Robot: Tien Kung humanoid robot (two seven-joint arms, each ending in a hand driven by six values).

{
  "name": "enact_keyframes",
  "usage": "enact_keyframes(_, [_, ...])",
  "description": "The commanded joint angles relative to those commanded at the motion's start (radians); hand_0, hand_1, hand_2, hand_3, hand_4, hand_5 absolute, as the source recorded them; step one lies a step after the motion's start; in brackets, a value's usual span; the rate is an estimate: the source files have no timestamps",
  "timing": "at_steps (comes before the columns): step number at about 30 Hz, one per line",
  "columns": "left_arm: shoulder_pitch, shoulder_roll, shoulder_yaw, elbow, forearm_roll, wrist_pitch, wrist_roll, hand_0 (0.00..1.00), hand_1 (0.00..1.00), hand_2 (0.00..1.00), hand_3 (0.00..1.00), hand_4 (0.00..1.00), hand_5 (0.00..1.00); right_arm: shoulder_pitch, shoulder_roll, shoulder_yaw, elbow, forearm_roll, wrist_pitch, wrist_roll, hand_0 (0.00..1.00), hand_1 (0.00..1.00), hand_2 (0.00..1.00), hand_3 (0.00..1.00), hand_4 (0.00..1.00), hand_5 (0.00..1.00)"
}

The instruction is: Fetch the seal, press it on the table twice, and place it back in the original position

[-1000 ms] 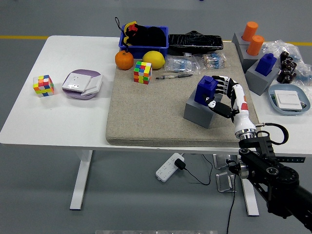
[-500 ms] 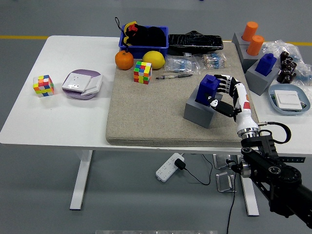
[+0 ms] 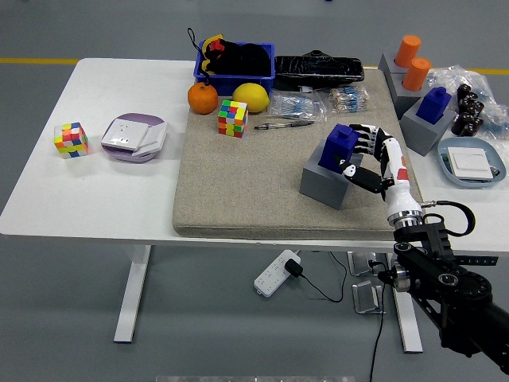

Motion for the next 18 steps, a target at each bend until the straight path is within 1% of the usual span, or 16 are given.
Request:
enact_keyframes(13, [0.001,-0.001,0.0,-0.001,0.0,0.0,0.0,0.724,0.696,0.685,0.723,0.64,0.207,0.001,-0.002,-0.007,0.0,0.002,0.003,0.0,0.572,0.419,0.415,0.43,0.772,0.002])
enact_keyframes(18, [-0.001,-0.001,-0.005,-0.002,0.003,0.0,-0.001,0.724,0.696,0.685,0.723,0.64,0.207,0.001,-0.001,-0.015,-0.001,0.002,0.015,0.0,0.572,0.419,0.415,0.43,0.772,0.002])
